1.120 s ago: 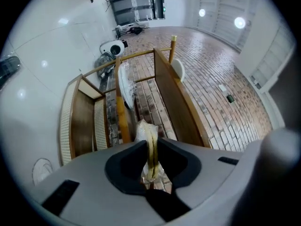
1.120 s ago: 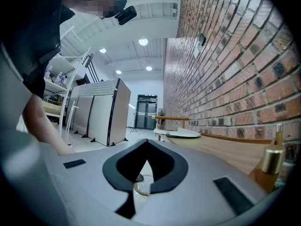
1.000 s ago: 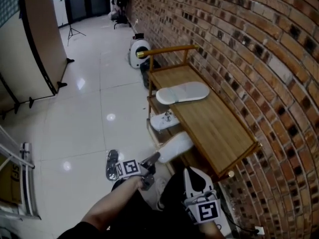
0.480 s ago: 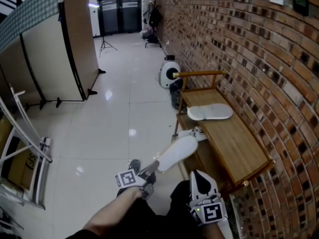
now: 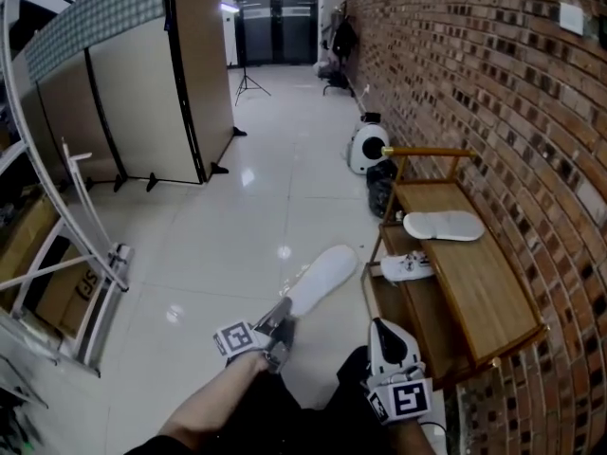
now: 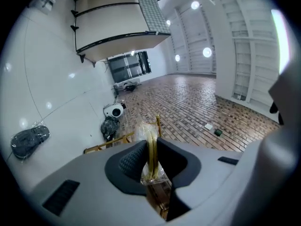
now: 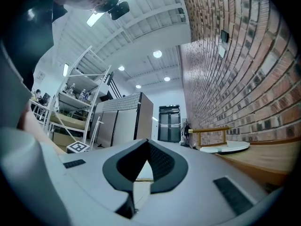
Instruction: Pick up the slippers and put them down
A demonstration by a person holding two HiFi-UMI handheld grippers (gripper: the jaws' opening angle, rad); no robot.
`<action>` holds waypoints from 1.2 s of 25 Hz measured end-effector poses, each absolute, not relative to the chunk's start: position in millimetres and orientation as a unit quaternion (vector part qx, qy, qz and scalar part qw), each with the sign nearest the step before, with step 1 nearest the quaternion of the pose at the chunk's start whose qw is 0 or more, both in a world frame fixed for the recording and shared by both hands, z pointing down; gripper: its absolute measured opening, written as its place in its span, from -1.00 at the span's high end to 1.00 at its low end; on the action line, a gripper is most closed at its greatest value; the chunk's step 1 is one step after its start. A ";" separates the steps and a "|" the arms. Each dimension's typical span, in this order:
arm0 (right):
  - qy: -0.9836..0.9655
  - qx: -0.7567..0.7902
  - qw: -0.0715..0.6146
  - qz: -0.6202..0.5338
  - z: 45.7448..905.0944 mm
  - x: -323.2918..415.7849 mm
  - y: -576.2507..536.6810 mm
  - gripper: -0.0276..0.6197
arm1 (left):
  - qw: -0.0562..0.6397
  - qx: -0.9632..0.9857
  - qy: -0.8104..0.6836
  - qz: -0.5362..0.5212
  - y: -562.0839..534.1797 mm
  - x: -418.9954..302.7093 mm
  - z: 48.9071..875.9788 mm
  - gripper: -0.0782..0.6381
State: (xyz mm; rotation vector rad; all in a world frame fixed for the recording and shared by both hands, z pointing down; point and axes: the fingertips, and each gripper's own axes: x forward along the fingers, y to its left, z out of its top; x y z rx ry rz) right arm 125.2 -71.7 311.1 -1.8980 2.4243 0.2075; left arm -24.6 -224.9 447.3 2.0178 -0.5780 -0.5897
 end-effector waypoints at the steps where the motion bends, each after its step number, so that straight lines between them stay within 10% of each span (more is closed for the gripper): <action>1: 0.787 -0.612 0.027 0.068 311.1 123.5 -74.5 0.89 | 0.458 0.819 -0.246 -0.242 -228.0 -30.3 446.5 0.61; 30: 0.821 -0.567 -0.008 0.073 316.8 75.7 -147.8 0.89 | 0.419 0.778 -0.266 -0.386 -268.0 -101.5 390.6 0.61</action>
